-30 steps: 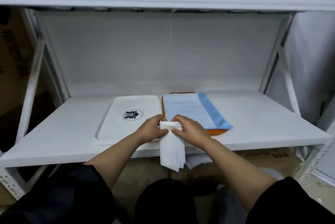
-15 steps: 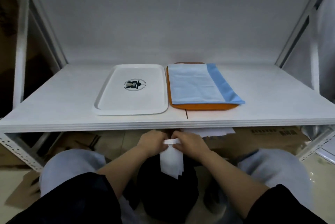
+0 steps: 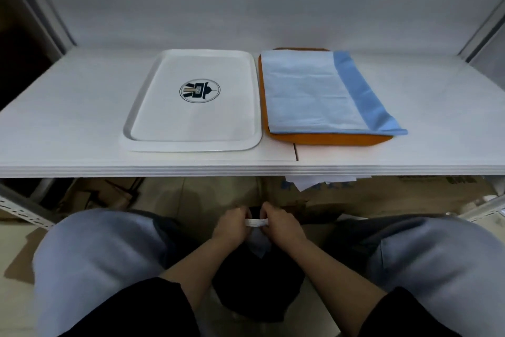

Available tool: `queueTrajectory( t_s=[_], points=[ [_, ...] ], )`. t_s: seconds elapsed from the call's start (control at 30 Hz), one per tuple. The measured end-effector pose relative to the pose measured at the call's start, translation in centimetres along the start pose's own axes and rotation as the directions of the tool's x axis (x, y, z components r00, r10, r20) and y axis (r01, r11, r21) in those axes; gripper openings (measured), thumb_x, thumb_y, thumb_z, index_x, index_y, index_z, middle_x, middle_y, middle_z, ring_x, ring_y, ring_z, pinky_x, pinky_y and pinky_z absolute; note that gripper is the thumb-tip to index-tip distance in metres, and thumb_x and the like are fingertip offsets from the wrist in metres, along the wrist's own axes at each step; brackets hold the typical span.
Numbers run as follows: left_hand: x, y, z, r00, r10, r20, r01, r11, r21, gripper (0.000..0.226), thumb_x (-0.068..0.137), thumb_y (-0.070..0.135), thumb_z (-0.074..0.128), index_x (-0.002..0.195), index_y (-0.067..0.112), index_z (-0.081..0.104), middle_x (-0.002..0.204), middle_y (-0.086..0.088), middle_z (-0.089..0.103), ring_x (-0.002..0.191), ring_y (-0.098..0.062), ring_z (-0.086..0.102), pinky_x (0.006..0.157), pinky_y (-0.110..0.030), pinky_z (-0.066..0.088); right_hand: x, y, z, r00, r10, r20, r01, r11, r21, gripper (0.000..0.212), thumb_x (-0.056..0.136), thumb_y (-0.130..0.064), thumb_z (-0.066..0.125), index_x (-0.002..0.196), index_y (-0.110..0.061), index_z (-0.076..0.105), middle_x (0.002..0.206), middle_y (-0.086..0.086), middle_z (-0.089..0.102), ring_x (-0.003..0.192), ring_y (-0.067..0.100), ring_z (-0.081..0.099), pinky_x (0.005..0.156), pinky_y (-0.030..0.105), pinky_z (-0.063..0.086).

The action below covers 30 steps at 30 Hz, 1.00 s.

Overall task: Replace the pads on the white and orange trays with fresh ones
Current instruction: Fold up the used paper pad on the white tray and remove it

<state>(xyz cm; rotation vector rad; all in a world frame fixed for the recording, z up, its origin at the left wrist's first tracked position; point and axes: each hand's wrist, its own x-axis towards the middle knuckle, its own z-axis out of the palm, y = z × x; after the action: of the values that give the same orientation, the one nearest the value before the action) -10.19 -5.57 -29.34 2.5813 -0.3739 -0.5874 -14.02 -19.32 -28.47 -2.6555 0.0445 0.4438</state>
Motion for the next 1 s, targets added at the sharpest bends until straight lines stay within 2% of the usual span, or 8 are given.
queueTrajectory(
  t_s=[0.13,0.2,0.4,0.47,0.53,0.7,0.8,1.0],
  points=[
    [1.4,-1.6,1.9,0.993,-0.1,0.056,0.106,0.986,-0.129,0.018,0.084,0.022,0.063,0.099,0.012,0.061,0.107,-0.011,0.067,0.102,-0.028,0.062,0.081,-0.03,0.046,1.6,0.7,2.2,0.993,0.103,0.062,-0.109,0.989,0.103,0.005,0.093,-0.015,0.049,0.097,-0.016,0.049,0.108,0.014,0.063,0.096,0.031,0.06,0.069,0.031,0.04],
    [2.1,-2.5,2.9,0.983,-0.156,0.095,0.17,0.971,-0.168,0.019,0.085,0.024,0.062,0.099,0.013,0.061,0.108,-0.009,0.067,0.101,-0.025,0.061,0.081,-0.028,0.045,2.2,1.2,3.3,0.985,0.148,0.089,-0.159,0.978,0.134,0.014,0.093,-0.013,0.047,0.104,-0.011,0.054,0.11,0.014,0.063,0.098,0.03,0.06,0.075,0.032,0.044],
    [3.4,-4.2,5.8,0.904,-0.19,0.384,0.268,0.95,-0.16,0.035,0.094,0.021,0.05,0.126,0.006,0.053,0.128,-0.012,0.056,0.113,-0.025,0.055,0.091,-0.026,0.043,3.5,2.5,6.9,0.943,0.213,0.255,-0.249,0.961,0.117,0.024,0.097,-0.011,0.041,0.116,-0.007,0.056,0.118,0.015,0.06,0.104,0.026,0.058,0.079,0.027,0.042],
    [3.5,-4.5,6.5,0.876,-0.154,0.457,0.252,0.954,-0.161,0.034,0.096,0.016,0.048,0.128,0.005,0.05,0.123,-0.011,0.056,0.111,-0.023,0.055,0.084,-0.019,0.04,3.7,2.7,7.6,0.928,0.24,0.286,-0.28,0.954,0.11,0.026,0.096,-0.008,0.04,0.119,-0.006,0.054,0.122,0.014,0.058,0.11,0.027,0.056,0.083,0.027,0.041],
    [3.5,-4.5,6.9,0.858,-0.128,0.497,0.247,0.952,-0.18,0.025,0.097,0.01,0.045,0.12,0.004,0.054,0.11,-0.011,0.058,0.095,-0.017,0.056,0.074,-0.012,0.039,3.7,3.0,8.0,0.922,0.251,0.294,-0.293,0.95,0.108,0.025,0.097,-0.006,0.038,0.117,-0.008,0.053,0.124,0.013,0.056,0.114,0.028,0.054,0.086,0.027,0.041],
    [3.5,-5.0,7.3,0.847,-0.138,0.513,0.256,0.952,-0.167,0.036,0.091,0.005,0.052,0.127,0.005,0.052,0.128,-0.013,0.056,0.117,-0.025,0.054,0.095,-0.028,0.044,3.7,3.1,8.2,0.923,0.246,0.296,-0.305,0.937,0.17,0.034,0.099,-0.006,0.034,0.129,-0.008,0.05,0.132,0.012,0.053,0.118,0.025,0.052,0.095,0.025,0.038],
    [3.5,-4.7,6.7,0.845,-0.151,0.512,0.252,0.958,-0.133,0.045,0.09,0.001,0.049,0.135,0.005,0.046,0.133,-0.013,0.052,0.122,-0.025,0.051,0.096,-0.025,0.043,3.7,3.1,7.9,0.933,0.213,0.289,-0.267,0.95,0.164,0.036,0.1,-0.007,0.033,0.132,-0.009,0.049,0.135,0.013,0.052,0.119,0.025,0.051,0.1,0.027,0.038],
    [3.2,-4.0,5.3,0.874,-0.17,0.455,0.243,0.964,-0.106,0.04,0.09,0.005,0.049,0.13,0.005,0.052,0.129,-0.014,0.056,0.116,-0.024,0.055,0.094,-0.028,0.046,3.6,2.7,6.5,0.94,0.175,0.292,-0.217,0.969,0.118,0.041,0.099,-0.005,0.035,0.138,-0.012,0.047,0.136,0.012,0.052,0.118,0.026,0.053,0.1,0.03,0.042]
  ],
)
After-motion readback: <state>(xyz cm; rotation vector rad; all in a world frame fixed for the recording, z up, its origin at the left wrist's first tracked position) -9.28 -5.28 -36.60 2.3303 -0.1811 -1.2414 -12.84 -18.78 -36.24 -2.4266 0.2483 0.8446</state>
